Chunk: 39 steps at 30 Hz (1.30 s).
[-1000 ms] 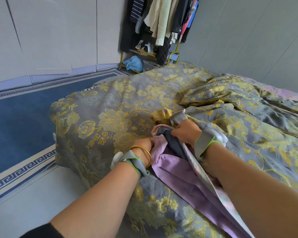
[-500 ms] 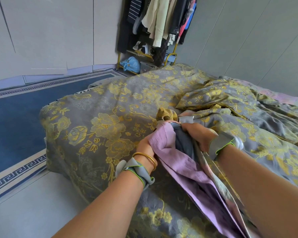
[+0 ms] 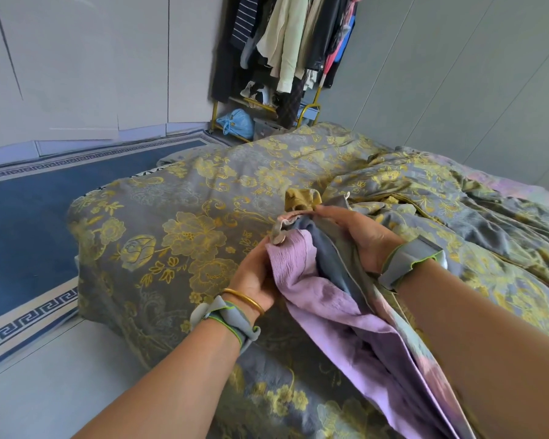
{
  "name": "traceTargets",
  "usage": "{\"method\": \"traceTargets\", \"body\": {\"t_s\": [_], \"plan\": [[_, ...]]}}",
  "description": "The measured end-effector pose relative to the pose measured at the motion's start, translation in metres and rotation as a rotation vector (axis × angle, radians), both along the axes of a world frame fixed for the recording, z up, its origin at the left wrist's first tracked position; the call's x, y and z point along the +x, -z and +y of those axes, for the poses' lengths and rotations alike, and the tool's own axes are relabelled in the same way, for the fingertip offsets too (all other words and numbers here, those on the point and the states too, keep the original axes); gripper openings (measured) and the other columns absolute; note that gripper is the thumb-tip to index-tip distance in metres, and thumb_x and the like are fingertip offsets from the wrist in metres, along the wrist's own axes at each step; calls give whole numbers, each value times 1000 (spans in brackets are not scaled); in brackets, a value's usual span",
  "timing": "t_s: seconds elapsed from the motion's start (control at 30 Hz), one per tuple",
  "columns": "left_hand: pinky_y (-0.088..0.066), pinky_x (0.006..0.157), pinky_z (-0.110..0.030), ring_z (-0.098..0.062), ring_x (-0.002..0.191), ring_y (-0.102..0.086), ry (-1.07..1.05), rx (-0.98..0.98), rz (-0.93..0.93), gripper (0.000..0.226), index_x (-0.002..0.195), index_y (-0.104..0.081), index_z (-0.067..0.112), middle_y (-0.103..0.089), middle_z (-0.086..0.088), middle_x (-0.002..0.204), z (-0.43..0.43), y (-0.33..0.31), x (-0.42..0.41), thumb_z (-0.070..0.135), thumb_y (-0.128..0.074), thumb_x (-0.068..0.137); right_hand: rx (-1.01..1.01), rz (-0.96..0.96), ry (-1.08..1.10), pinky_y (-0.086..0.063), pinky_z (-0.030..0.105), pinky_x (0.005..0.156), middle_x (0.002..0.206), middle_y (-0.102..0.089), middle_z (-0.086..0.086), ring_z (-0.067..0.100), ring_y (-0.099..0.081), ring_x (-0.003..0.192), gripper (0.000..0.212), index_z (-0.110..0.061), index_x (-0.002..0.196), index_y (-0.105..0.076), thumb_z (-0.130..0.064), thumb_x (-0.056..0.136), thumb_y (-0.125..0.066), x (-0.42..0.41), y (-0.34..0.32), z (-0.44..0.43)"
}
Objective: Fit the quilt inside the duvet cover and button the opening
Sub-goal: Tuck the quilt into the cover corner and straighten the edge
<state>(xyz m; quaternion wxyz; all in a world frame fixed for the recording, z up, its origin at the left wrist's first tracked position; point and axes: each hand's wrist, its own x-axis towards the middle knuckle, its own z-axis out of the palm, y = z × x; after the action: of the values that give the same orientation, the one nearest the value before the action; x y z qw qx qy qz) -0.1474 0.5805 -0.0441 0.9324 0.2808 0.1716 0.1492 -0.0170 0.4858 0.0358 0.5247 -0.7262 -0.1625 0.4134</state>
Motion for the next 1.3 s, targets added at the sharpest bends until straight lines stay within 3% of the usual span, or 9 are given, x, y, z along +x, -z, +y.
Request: {"method": "traceTargets", "body": {"t_s": [0.1, 0.2, 0.37, 0.53, 0.67, 0.93, 1.07, 1.17, 1.3], "plan": [[-55, 68, -29, -22, 71, -68, -150, 138, 54, 28, 80, -72, 10, -70, -10, 76, 11, -7, 0, 30, -53, 86, -40, -100, -76, -56, 38, 83, 103, -74, 17, 29, -69, 85, 42, -5, 110, -73, -31, 77, -78, -5, 4, 6], [-50, 69, -38, -22, 75, -58, -394, 578, 251, 19, 77, -63, 17, -65, -12, 77, 22, 1, 5, 29, -61, 63, -75, -516, -163, -55, 32, 83, 91, -75, 5, 19, -67, 89, 16, -24, 93, -78, -32, 80, -76, -14, 8, 18], [-38, 62, -29, -27, 72, -55, -543, 963, 531, 9, 82, -56, 18, -61, -6, 76, 26, 6, -5, 10, -60, 81, 74, -736, -264, -47, 23, 73, 77, -70, 4, 7, -59, 73, 4, -12, 84, -75, -14, 81, -75, -28, 9, 31], [-45, 73, -36, -39, 94, -61, -407, 1318, 622, 18, 94, -68, 12, -69, -17, 95, 32, 5, -10, 12, -52, 85, 23, -1152, -393, -40, 27, 59, 62, -61, 5, 5, -47, 58, 10, -20, 81, -76, -28, 76, -78, -40, 13, 40], [-53, 72, -38, -33, 87, -64, -485, 1247, 591, 33, 93, -72, 22, -72, -9, 92, 45, -1, -26, 2, -48, 82, 39, -1219, -378, -41, 31, 58, 47, -36, -7, 7, -33, 49, 13, -30, 77, -75, -17, 75, -75, -45, 9, 45], [-47, 70, -27, -25, 88, -67, -317, 1214, 658, 18, 91, -75, 20, -73, -4, 91, 63, 18, -43, 12, -62, 82, -398, -1253, -429, -46, 26, 68, 64, -58, -13, 13, -58, 73, 13, -34, 72, -60, -24, 70, -69, -47, 23, 22], [-47, 81, -32, -29, 93, -61, -71, 1462, 777, 12, 90, -69, 18, -65, -9, 100, 67, 9, -49, 20, -71, 79, -381, -1115, -311, -38, 19, 60, 64, -61, -13, 7, -55, 67, 18, -33, 65, -63, -32, 67, -81, -43, 33, 0], [-46, 83, -36, -31, 98, -58, -83, 1575, 840, 33, 101, -54, 15, -60, -9, 102, 65, -2, -52, 21, -74, 76, -396, -1111, -251, -47, 26, 68, 74, -67, -9, 12, -61, 77, 18, -33, 68, -66, -37, 64, -83, -45, 37, -9], [-45, 65, -25, -13, 67, -58, -254, 1622, 422, 23, 85, -56, 20, -60, 4, 71, 45, -21, -58, 25, -76, 74, -385, -1135, -234, -50, 28, 70, 70, -64, -11, 12, -62, 77, 19, -31, 73, -67, -35, 64, -83, -51, 38, -16]]}}
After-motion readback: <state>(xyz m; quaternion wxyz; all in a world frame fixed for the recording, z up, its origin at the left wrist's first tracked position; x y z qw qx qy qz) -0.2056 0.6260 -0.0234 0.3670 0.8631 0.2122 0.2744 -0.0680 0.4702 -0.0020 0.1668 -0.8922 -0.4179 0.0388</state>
